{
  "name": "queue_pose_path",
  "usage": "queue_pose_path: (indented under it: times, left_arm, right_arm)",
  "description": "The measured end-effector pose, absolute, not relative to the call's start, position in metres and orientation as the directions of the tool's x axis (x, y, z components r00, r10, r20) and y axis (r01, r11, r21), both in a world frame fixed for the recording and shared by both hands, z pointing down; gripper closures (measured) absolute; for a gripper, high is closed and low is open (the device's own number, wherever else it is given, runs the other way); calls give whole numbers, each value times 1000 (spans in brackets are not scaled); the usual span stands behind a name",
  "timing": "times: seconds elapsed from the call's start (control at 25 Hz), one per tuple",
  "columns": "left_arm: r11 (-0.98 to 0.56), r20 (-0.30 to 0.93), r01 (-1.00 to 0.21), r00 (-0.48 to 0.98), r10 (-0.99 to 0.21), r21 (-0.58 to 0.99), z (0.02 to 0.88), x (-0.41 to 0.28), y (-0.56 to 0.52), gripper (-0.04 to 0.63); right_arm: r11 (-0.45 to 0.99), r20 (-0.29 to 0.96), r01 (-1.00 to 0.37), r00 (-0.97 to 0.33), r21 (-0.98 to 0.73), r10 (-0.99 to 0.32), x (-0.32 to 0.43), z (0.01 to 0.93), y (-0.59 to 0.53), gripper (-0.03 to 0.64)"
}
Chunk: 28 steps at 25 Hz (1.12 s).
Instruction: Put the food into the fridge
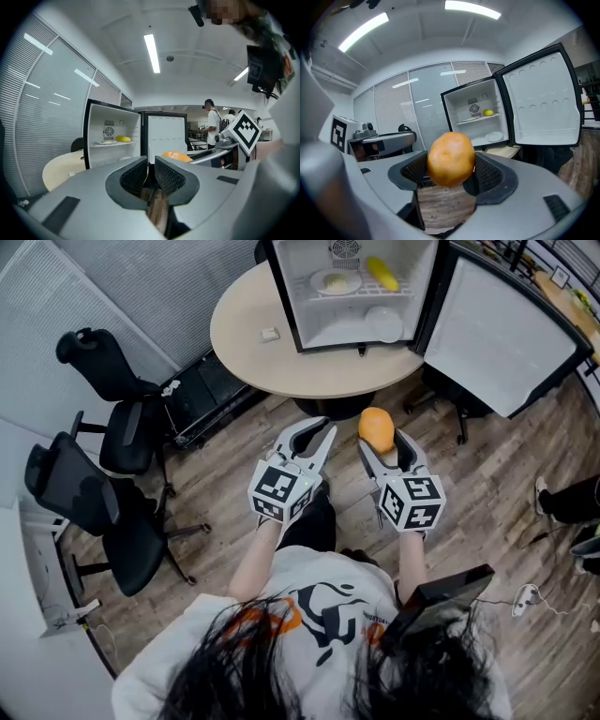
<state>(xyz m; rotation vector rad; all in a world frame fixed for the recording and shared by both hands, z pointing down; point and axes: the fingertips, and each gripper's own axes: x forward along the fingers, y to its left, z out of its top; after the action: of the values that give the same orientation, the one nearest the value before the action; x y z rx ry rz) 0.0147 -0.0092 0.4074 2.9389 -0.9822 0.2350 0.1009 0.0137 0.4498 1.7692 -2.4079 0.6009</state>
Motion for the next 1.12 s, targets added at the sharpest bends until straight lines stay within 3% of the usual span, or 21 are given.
queue_pose_path:
  times: [1.12]
  left_arm:
    - [-863,194,-501,855,-480,72,436,8,-244,551]
  right_arm:
    - [130,415,-946,-250,-296,-875,83,480,-207,291]
